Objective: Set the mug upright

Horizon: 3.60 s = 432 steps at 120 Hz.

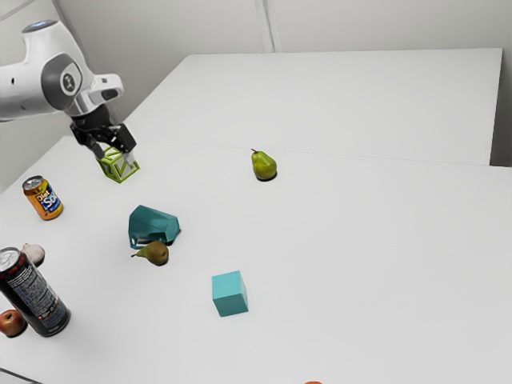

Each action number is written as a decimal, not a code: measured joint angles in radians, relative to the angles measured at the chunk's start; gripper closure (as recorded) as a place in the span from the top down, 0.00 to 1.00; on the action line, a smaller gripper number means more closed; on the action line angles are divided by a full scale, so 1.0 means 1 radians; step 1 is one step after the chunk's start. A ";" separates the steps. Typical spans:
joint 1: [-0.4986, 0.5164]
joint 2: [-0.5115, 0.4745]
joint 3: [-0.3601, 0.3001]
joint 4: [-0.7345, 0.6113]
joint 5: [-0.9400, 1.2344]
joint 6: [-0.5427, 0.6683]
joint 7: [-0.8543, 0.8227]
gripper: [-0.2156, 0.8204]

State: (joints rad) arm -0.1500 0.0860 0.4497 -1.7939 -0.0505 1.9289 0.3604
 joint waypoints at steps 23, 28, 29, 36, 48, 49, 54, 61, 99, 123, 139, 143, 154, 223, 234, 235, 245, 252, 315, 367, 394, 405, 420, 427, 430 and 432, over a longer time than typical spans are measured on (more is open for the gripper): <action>-0.002 0.010 0.004 -0.009 -0.023 0.017 0.017 0.79; 0.004 0.016 0.004 -0.011 -0.041 0.022 0.022 0.79; 0.006 0.017 0.004 -0.011 -0.044 0.023 0.023 0.79; 0.018 0.022 0.004 -0.035 -0.082 0.022 0.032 0.79; 0.045 0.030 0.004 -0.058 -0.136 0.012 0.051 0.79; 0.047 0.032 0.004 -0.059 -0.141 0.011 0.054 0.79; 0.057 0.047 0.003 -0.062 -0.170 0.005 0.068 0.79; 0.075 0.077 0.003 -0.060 -0.209 -0.007 0.092 0.79; 0.181 0.226 0.001 -0.007 -0.387 -0.097 0.238 0.79; 0.228 0.306 0.001 0.059 -0.499 -0.191 0.314 0.79; 0.256 0.351 0.000 0.071 -0.577 -0.247 0.353 0.79; 0.261 0.358 0.000 0.077 -0.594 -0.259 0.362 0.79; 0.270 0.380 0.000 0.095 -0.641 -0.287 0.383 0.79; 0.296 0.465 0.000 0.119 -0.798 -0.355 0.460 0.53; 0.296 0.465 0.000 0.118 -0.804 -0.356 0.466 0.41; 0.296 0.465 0.000 0.118 -0.804 -0.357 0.467 0.40; 0.296 0.464 0.001 0.119 -0.808 -0.358 0.472 0.29; 0.296 0.463 0.000 0.120 -0.814 -0.360 0.475 0.24; 0.284 0.451 0.001 0.112 -0.911 -0.399 0.490 0.05; 0.260 0.430 0.001 0.126 -0.876 -0.378 0.489 0.04; 0.186 0.361 -0.001 0.123 -0.763 -0.259 0.444 0.03; 0.136 0.316 -0.001 0.067 -0.707 -0.179 0.408 0.03; 0.061 0.263 0.003 0.023 -0.579 -0.064 0.332 0.03; 0.030 0.241 0.006 0.001 -0.512 -0.019 0.291 0.03; 0.017 0.234 0.009 -0.012 -0.486 0.000 0.272 0.03; 0.009 0.230 0.011 -0.020 -0.471 0.013 0.260 0.03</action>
State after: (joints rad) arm -0.1414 0.3156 0.4608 -1.8141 -0.5213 1.9416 0.6201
